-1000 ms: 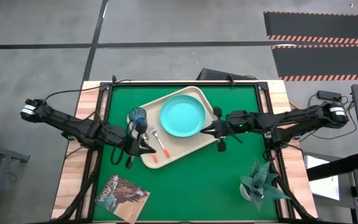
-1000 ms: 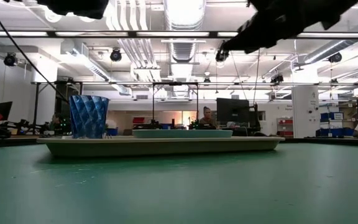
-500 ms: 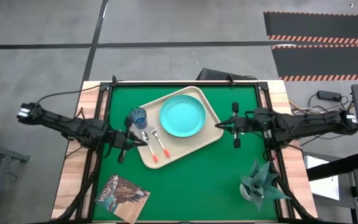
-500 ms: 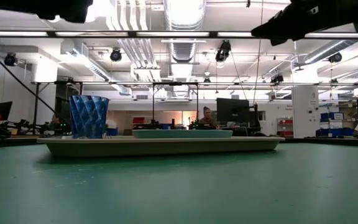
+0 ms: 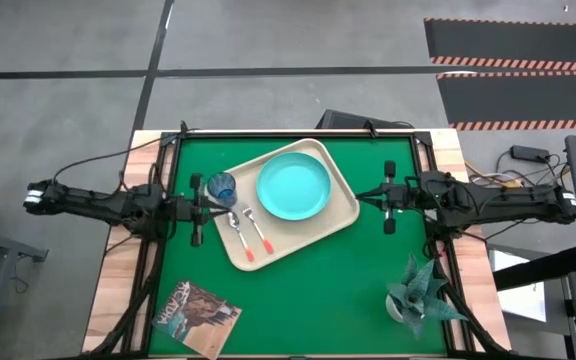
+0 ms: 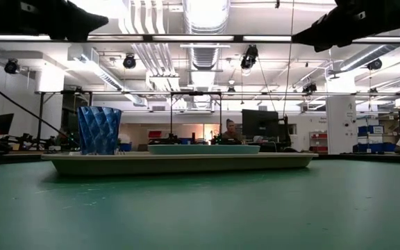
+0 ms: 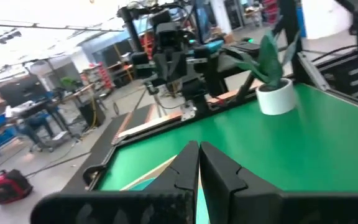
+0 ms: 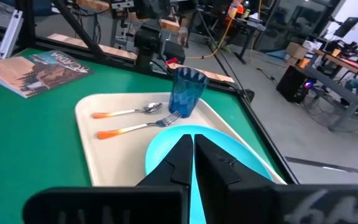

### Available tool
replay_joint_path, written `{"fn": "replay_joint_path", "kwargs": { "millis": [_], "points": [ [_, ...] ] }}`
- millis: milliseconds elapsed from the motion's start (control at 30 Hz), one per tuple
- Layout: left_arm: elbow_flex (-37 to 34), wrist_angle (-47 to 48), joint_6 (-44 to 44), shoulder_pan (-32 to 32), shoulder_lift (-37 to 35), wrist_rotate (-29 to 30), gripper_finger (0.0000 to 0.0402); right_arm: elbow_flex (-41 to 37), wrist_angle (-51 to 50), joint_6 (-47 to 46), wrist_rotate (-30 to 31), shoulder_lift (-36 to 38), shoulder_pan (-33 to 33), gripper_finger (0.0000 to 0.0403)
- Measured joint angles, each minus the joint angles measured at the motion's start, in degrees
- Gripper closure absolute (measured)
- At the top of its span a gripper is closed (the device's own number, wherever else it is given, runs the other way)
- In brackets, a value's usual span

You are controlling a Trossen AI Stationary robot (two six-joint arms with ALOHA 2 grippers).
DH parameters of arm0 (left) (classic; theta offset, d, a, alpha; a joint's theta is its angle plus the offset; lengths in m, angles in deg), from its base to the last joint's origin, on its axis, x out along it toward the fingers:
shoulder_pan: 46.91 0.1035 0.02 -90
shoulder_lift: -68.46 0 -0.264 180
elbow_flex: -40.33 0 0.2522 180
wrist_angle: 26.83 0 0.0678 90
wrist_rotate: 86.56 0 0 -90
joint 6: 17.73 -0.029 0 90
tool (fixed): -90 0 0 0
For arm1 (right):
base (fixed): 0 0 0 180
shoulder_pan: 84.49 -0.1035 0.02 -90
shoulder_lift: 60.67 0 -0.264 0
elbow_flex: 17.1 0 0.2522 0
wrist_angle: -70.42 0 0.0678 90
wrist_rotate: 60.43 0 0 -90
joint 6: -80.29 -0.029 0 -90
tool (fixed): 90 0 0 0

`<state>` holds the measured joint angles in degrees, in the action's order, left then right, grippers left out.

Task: Pick and place plate/cup/fork/spoon on tray
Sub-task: Return to Home Position

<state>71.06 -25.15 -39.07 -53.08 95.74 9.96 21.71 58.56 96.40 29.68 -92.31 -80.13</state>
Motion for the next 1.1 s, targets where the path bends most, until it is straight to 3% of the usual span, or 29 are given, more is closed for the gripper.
{"fn": "replay_joint_path", "kwargs": {
  "millis": [533, 1100],
  "points": [
    [-6.46, 0.68, 3.02, 8.03, -8.07, 1.89, 0.0402, -1.65, -4.71, 0.44, -0.01, 5.82, 2.62, 0.0394],
    [-6.95, 9.44, 4.6, 8.43, -17.38, 2.99, 0.0402, -2.35, -8.95, 0.44, -0.04, 12.42, 2.6, 0.0394]
  ]
}}
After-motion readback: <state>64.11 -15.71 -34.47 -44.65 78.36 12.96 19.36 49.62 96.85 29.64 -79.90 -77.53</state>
